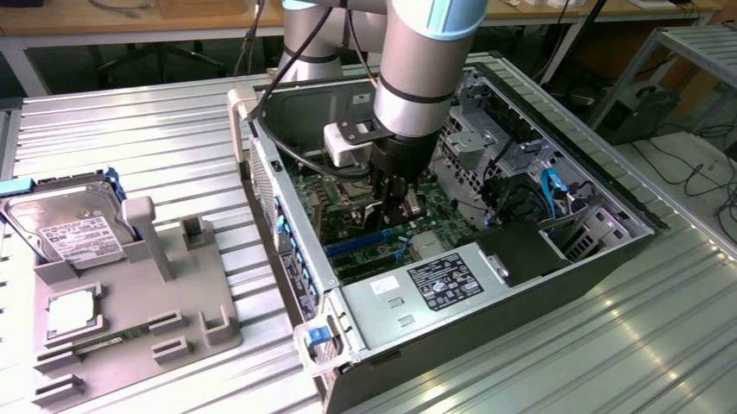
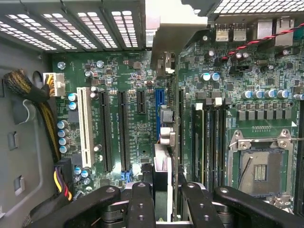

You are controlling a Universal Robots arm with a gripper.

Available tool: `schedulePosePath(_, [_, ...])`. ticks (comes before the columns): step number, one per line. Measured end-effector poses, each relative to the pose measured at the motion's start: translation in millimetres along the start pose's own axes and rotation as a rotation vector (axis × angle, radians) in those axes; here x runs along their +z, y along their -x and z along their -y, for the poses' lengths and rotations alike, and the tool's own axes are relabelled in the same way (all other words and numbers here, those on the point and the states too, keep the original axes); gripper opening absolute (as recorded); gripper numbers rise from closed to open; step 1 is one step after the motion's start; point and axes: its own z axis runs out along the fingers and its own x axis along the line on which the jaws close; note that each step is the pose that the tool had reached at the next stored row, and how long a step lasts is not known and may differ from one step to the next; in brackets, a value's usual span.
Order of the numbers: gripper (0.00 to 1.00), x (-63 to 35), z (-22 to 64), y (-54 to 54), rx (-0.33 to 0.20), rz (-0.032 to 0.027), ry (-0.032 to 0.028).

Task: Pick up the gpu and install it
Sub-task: 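Insert the gpu into the slot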

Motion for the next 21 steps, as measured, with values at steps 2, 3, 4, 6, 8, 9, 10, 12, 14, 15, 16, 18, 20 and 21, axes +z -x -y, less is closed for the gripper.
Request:
schedulePosePath(2, [0.28, 0.1, -1.3, 0.0, 0.000, 0.0000, -0.0001])
schedulePosePath(3, [0.28, 0.3, -2.7, 0.0, 0.000, 0.0001, -0.0001])
schedulePosePath(4, [0.28, 0.4, -3.8, 0.0, 0.000, 0.0002, -0.0001])
schedulePosePath(6, [0.28, 1.2, -4.1, -0.2, 0.000, -0.0001, 0.0019])
schedulePosePath(8, [0.28, 2.5, -4.1, -0.2, 0.000, -0.0003, 0.0104])
schedulePosePath(9, [0.28, 3.1, -4.2, -0.2, 0.000, -0.0006, 0.0173])
schedulePosePath(10, [0.28, 3.9, -4.2, -0.2, 0.000, -0.0007, 0.0225])
schedulePosePath(12, [0.28, 4.5, -4.2, -0.7, 0.000, -0.0010, 0.0247])
schedulePosePath(14, [0.28, 4.9, -4.1, -3.0, 0.000, 0.0018, 0.0255])
schedulePosePath(15, [0.28, 5.2, -4.1, -3.6, 0.000, 0.0056, 0.0262])
schedulePosePath(16, [0.28, 5.5, -4.1, -3.8, 0.000, 0.0094, 0.0276])
schedulePosePath(18, [0.28, 5.9, -4.2, -3.9, 0.001, 0.0183, 0.0302])
schedulePosePath(20, [0.28, 6.1, -4.2, -4.2, 0.001, 0.0208, 0.0311])
schedulePosePath(21, [0.28, 6.1, -4.1, -4.6, 0.001, 0.0207, 0.0313])
